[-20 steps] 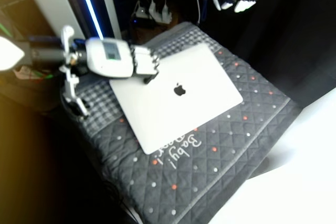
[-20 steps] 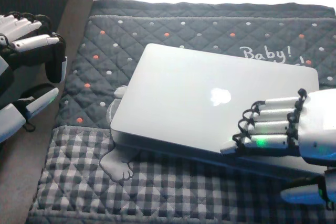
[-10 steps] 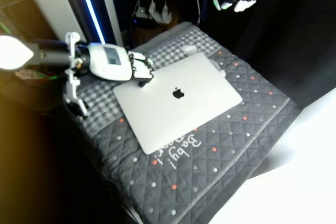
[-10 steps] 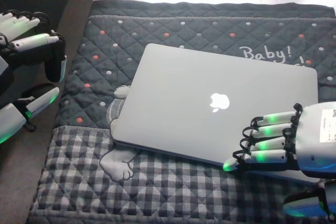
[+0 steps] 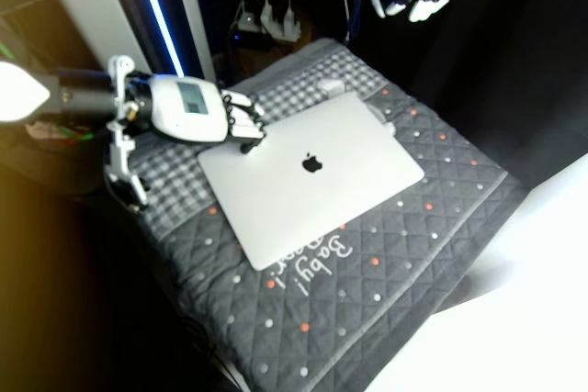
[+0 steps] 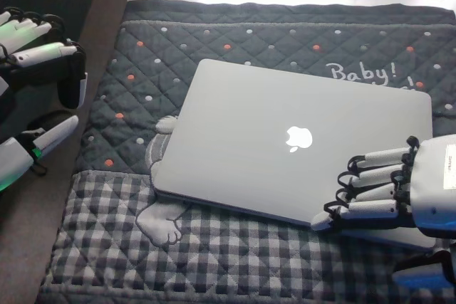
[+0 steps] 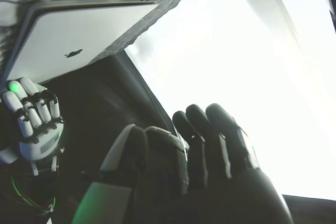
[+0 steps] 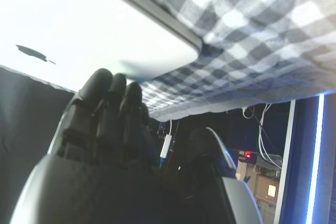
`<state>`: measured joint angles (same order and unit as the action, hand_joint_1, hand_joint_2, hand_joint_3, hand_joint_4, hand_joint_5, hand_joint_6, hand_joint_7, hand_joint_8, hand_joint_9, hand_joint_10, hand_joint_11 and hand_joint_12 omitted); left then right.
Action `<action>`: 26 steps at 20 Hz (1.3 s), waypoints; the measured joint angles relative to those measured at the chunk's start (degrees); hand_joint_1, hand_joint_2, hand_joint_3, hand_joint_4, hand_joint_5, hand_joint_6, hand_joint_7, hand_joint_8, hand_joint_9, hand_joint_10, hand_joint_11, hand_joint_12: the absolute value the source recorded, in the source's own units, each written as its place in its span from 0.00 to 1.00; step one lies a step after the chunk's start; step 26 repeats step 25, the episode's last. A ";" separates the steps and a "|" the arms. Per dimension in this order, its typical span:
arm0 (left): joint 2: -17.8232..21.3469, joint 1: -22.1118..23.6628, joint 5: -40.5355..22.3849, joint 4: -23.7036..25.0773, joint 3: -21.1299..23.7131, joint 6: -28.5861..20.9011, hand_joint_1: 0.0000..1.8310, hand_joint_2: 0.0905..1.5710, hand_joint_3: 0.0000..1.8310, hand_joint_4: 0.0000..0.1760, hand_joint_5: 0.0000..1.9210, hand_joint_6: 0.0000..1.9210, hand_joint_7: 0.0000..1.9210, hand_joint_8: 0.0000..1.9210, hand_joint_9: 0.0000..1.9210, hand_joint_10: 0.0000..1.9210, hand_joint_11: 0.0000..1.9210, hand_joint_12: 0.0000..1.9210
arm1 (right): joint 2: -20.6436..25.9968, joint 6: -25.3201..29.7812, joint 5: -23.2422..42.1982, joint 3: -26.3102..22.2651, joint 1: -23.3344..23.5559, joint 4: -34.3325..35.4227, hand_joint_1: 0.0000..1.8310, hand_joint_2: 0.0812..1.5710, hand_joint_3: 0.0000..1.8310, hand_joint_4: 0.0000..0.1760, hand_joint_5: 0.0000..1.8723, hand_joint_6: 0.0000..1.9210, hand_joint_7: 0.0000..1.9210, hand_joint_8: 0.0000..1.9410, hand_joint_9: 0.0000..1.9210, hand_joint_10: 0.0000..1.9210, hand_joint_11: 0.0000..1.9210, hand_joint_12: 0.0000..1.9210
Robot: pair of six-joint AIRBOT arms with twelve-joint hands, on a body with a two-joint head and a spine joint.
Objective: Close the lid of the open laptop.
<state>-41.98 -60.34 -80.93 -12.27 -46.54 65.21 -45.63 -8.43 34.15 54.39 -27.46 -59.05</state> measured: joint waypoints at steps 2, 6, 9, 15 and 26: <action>0.00 0.00 -0.33 0.00 0.00 0.02 0.47 0.91 0.00 0.00 0.23 0.92 0.09 0.70 0.04 0.80 0.00 1.00 | 1.53 -7.02 -0.63 -1.51 -0.35 5.03 0.19 0.93 0.00 0.00 0.00 0.23 0.13 0.01 0.01 0.36 0.00 0.61; 0.00 0.00 -1.84 0.20 0.02 0.09 0.44 0.86 0.00 0.00 0.03 0.47 0.08 0.42 0.00 0.61 0.00 0.84 | 2.29 -11.28 -0.94 -2.23 -0.33 11.39 0.26 0.87 0.00 0.06 0.02 0.04 0.04 0.00 0.00 0.09 0.00 0.25; 0.02 -0.02 -3.19 -0.11 0.02 0.66 0.40 0.87 0.00 0.05 0.01 0.17 0.06 0.09 0.01 0.24 0.00 0.43 | 4.48 -21.70 -0.09 -3.72 -0.33 21.11 0.23 0.90 0.00 0.22 0.00 0.01 0.00 0.00 0.00 0.00 0.00 0.03; 0.55 -0.13 -4.37 0.04 0.07 1.05 0.19 0.84 0.00 0.62 0.00 0.00 0.00 0.00 0.00 0.00 0.00 0.00 | 7.39 -32.24 1.33 -5.22 -0.33 31.76 0.21 0.92 0.01 0.00 0.00 0.00 0.00 0.00 0.00 0.00 0.00 0.00; 1.55 -0.24 -9.40 -1.49 -0.11 1.07 0.00 0.84 0.00 0.99 0.00 0.00 0.00 0.00 0.00 0.00 0.00 0.00 | 11.43 -47.04 11.32 -7.41 -0.35 46.56 0.10 0.90 0.00 0.04 0.00 0.00 0.00 0.00 0.00 0.00 0.00 0.00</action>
